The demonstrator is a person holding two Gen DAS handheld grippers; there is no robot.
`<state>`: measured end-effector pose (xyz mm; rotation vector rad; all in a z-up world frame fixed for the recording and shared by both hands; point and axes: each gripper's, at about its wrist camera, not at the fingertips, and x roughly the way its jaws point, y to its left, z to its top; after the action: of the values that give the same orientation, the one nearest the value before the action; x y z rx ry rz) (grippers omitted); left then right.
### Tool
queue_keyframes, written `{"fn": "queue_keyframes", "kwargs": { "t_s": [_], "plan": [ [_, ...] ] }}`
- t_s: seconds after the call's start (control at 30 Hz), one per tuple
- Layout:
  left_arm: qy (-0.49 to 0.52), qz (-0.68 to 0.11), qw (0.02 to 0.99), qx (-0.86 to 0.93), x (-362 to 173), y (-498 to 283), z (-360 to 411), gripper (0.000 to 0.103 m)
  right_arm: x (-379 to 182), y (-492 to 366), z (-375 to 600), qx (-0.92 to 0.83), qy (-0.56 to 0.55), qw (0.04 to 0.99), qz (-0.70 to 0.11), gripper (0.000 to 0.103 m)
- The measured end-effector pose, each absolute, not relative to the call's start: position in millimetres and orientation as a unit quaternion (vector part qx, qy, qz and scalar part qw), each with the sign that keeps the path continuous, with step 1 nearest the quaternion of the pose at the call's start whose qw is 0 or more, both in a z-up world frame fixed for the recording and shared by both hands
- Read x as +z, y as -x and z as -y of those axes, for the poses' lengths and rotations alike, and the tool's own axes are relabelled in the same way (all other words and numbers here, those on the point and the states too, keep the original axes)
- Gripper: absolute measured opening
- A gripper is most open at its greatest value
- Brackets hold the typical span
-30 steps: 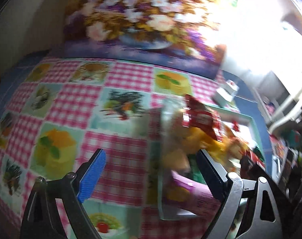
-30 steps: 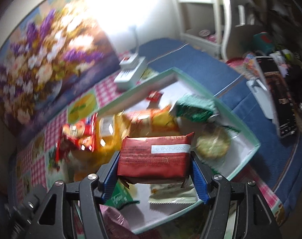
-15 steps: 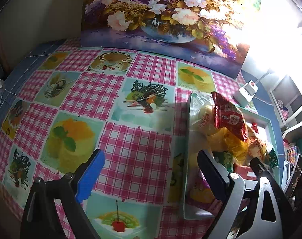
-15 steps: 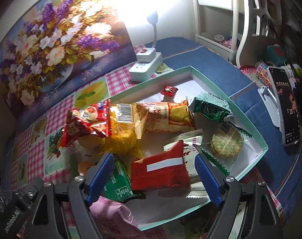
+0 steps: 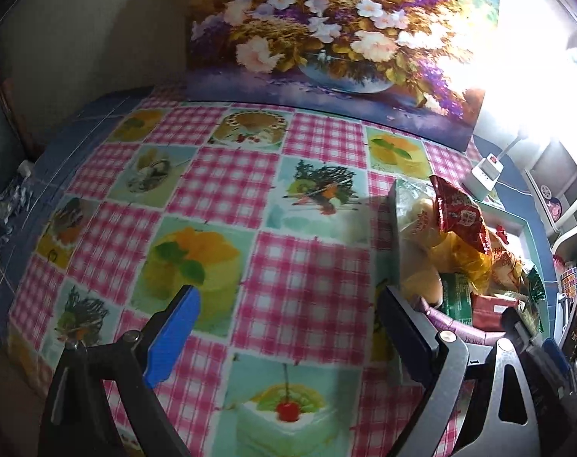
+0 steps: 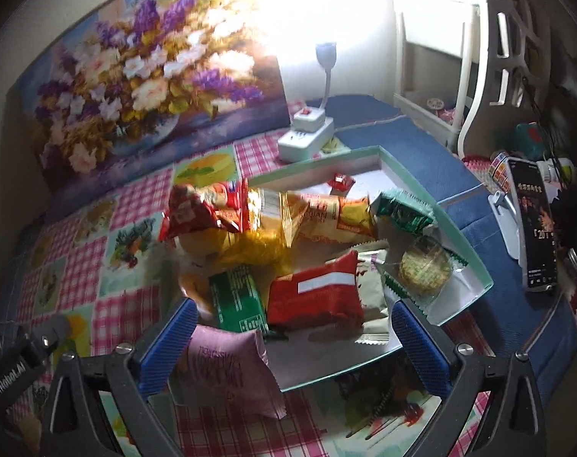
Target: Organize snacks
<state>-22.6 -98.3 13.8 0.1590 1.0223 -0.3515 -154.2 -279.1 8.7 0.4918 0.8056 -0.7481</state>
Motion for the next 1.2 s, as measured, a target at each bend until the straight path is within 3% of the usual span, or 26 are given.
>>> {"fn": "queue_keyframes", "kwargs": {
  "t_s": [1.2],
  "plan": [
    [-0.178, -0.483, 0.845, -0.143, 18, 48, 88, 0.094, 19, 148, 251, -0.325, -0.186, 0.819, -0.434, 0.103]
  ]
}}
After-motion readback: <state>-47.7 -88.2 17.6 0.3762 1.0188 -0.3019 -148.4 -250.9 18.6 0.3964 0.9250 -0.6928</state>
